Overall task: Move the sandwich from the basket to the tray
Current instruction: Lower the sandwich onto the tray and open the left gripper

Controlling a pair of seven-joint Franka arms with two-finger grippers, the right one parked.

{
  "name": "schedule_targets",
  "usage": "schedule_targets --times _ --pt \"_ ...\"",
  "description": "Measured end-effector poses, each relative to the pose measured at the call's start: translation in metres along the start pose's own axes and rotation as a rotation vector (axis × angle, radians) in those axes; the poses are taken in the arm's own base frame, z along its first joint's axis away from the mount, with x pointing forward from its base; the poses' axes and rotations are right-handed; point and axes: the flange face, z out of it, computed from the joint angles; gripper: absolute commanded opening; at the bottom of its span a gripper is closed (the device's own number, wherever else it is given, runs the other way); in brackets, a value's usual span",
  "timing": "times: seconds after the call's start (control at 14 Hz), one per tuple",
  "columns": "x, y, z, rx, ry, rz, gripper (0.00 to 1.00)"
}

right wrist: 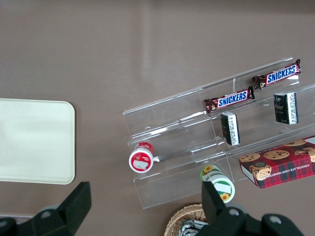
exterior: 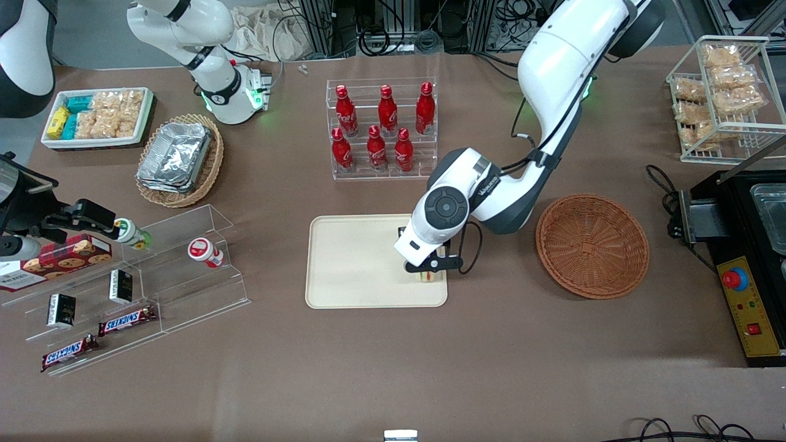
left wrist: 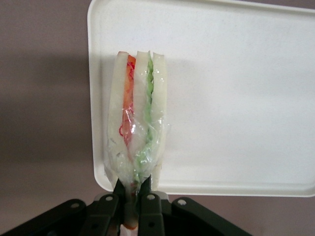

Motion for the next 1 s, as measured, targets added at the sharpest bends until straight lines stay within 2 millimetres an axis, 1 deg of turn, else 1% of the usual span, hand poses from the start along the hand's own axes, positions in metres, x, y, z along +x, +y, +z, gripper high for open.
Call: schedule_targets --times 0.07,0.14,0.21,0.29,0.36,0.57,0.64,0.71,0.79,0.86,1.0 --pt "0.003 -0.001 0.008 0.001 -0.003 0.0 0.02" --pt "0.005 -0.002 0.015 0.002 -0.007 0.004 0.19" --pt "0.007 -0.003 0.021 0.004 -0.011 0.007 0.48" --pt "0.008 -0.003 0.023 0.006 -0.013 0.009 0.92" --pt "0.008 -0.003 0.024 0.007 -0.013 0.01 0.99" --pt "0.011 -0.004 0.016 0.024 0.015 0.015 1.0" --pt "0.011 -0.005 0.011 0.037 0.011 0.004 1.0" --pt "0.01 -0.008 0.002 0.055 -0.001 -0.005 1.0" --pt "0.007 -0.012 -0.014 0.071 -0.01 -0.011 1.0" --pt "0.004 -0.017 -0.035 0.084 -0.009 -0.019 1.0" --pt "0.002 -0.039 -0.084 0.1 0.002 -0.049 1.0"
